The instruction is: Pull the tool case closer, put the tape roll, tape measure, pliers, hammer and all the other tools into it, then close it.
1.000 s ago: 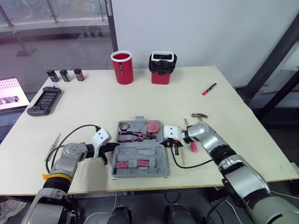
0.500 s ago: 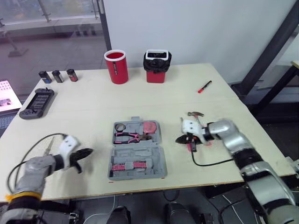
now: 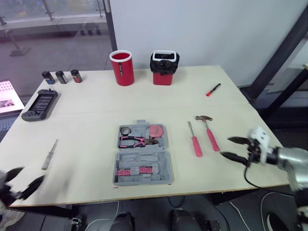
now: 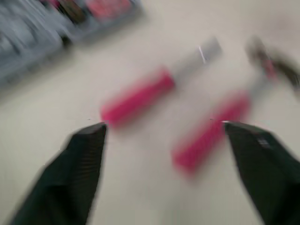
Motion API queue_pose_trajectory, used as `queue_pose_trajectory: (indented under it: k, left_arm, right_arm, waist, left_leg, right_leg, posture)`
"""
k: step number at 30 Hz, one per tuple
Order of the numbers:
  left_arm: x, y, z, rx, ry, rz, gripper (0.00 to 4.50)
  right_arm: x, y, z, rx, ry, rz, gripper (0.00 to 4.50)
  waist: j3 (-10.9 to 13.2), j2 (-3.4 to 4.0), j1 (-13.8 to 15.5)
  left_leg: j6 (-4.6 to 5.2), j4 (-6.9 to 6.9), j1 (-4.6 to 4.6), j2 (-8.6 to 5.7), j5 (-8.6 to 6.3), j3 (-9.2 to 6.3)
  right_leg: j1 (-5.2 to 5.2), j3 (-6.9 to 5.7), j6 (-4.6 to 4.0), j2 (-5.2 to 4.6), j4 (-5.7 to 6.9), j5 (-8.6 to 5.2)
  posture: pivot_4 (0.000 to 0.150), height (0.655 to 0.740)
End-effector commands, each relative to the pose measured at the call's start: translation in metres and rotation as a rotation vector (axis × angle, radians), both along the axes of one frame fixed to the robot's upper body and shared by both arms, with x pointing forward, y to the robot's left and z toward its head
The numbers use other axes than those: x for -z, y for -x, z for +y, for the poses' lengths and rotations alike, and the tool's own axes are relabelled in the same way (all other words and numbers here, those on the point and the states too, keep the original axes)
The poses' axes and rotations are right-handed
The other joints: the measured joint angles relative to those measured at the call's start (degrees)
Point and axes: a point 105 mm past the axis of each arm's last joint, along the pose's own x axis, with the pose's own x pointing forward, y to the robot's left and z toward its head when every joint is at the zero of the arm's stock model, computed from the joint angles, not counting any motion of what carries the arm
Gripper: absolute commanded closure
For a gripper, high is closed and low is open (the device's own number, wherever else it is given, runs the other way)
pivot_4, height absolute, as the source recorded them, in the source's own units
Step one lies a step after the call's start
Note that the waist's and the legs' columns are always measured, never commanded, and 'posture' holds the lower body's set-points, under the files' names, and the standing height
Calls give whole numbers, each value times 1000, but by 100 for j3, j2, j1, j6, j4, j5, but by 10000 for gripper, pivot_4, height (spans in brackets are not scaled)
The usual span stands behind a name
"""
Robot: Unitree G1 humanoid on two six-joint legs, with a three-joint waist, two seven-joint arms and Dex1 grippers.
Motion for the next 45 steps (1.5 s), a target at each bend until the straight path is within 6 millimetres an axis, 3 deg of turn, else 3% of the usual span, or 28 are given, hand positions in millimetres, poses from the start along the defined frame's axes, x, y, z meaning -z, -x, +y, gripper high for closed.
queue_pose_trajectory:
  k: [1,6,12,16,20,23,31,38,43,45]
  left_arm:
    - [-19,22,21,-111,-27,-87,0]
    - [-17,38,31,-167,-27,-86,0]
    - [-24,20,19,-91,-35,-116,0]
    - [-32,-9,-13,68,-60,-105,0]
    - [-28,-31,-83,408,-13,-2,0]
    - [-39,-47,-124,550,25,-14,0]
    - [-62,-71,-194,743,45,-46,0]
    - [-67,-79,-210,749,39,-58,0]
    - [-65,-79,-207,701,35,-64,0]
    - [-59,-80,-199,643,28,-54,0]
  right_arm:
    - [-5,8,-20,76,-13,-52,136]
    - [-4,9,-20,102,-48,-56,136]
    - [-16,-6,-7,93,-72,-97,136]
    - [-29,-20,7,101,-90,-112,136]
    - [-42,-41,30,131,-36,-160,136]
    - [-48,-55,47,158,-22,-184,136]
    - [-37,-70,93,198,3,-106,136]
    - [-47,-76,113,176,-28,-99,136]
    - [-57,-74,126,97,-56,-98,136]
    - [-64,-67,140,7,-113,-90,136]
  waist:
    - [1,1,-10]
    - [-2,5,-75]
    - [-1,-6,-110]
    - [-1,-8,-71]
    - [0,-7,-43]
    - [0,-6,-18]
    - [3,-9,26]
    - [6,-7,4]
    - [6,-8,13]
    - [7,-8,9]
  left_leg:
    - [-1,0,-1,1,0,3]
    - [-20,33,-39,3,-13,7]
    - [-15,45,-61,1,-9,29]
    - [-6,45,-61,1,-4,30]
    - [-4,44,-65,2,-2,30]
    - [-4,43,-69,2,-2,33]
    - [2,44,-69,5,-2,16]
    - [4,60,-63,4,-1,10]
    - [4,59,-64,4,-1,5]
    - [4,59,-65,4,-1,5]
  right_leg:
    - [-1,0,0,-1,-7,0]
    - [-56,-1,-4,-8,-35,2]
    - [-68,-1,-37,-22,-36,26]
    - [-67,-1,-41,-20,-21,30]
    - [-60,1,-45,-16,-13,36]
    - [-66,6,-48,-13,-12,41]
    - [-71,7,-37,4,20,47]
    - [-73,7,-35,8,49,46]
    - [-73,6,-32,10,52,44]
    - [-73,6,-31,10,52,43]
  posture:
    - [1500,7400]
    - [1500,7400]
    - [1500,7400]
    - [1500,7400]
    - [1500,7400]
    - [1500,7400]
    - [1500,7400]
    - [1500,7400]
    - [1500,7400]
    - [1500,7400]
